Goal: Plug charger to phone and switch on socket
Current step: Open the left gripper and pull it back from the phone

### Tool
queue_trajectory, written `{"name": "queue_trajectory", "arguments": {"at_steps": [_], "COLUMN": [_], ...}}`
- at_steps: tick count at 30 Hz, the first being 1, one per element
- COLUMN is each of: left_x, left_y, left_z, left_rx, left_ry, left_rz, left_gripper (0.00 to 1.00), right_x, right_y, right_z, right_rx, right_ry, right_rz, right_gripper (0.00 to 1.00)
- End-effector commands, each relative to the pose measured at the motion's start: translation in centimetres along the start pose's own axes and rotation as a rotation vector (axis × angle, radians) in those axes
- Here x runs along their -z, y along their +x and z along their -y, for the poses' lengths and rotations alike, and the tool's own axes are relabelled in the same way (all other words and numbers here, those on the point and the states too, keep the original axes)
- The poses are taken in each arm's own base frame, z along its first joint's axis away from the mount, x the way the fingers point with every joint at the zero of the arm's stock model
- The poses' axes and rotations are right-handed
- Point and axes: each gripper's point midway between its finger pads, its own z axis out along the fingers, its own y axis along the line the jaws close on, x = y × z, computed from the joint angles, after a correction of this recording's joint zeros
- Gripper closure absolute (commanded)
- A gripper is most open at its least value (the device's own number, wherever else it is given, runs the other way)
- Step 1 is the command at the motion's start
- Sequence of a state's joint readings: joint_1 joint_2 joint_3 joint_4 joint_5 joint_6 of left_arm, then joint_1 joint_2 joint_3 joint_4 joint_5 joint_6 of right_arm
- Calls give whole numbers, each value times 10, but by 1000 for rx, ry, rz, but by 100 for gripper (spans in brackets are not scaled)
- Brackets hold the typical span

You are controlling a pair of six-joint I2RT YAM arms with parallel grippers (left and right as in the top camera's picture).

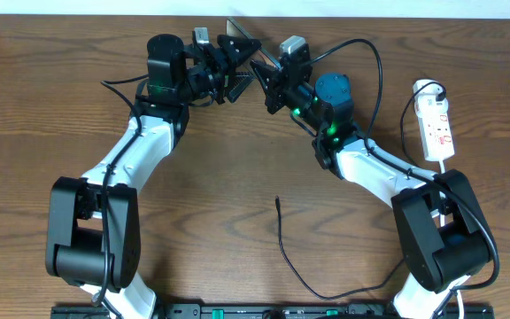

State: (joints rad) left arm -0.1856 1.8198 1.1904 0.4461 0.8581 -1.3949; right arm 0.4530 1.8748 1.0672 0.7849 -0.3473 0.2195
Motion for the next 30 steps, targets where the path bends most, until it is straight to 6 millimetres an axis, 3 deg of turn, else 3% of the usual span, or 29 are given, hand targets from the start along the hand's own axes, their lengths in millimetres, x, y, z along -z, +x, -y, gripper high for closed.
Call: {"name": "queue_trajectory", "arguments": {"at_steps": [1, 7, 18, 22, 26, 30], "left_x": [-1, -1, -1, -1, -1, -1], "left_y": [6, 6, 6, 6, 6, 6], "left_z": [14, 14, 14, 14, 14, 14], "left_rx": [-38, -38, -38, -38, -38, -38], "left_ry": [27, 27, 27, 27, 27, 27], "left_rz": [-5, -5, -5, -5, -5, -5], "left_gripper": [60, 59, 58, 41, 10, 8], "right_x": [-5, -5, -5, -5, -5, -5], "right_y": [-2, -2, -2, -2, -2, -2], "right_z": [-16, -16, -18, -18, -18, -18], "right_rx": [6, -6, -5, -5, -5, -5], "right_ry": [-70, -72, -79, -79, -79, -79], "right_rz": [2, 1, 0, 0, 0, 0], "right_gripper": [90, 99, 99, 99, 99, 99]}}
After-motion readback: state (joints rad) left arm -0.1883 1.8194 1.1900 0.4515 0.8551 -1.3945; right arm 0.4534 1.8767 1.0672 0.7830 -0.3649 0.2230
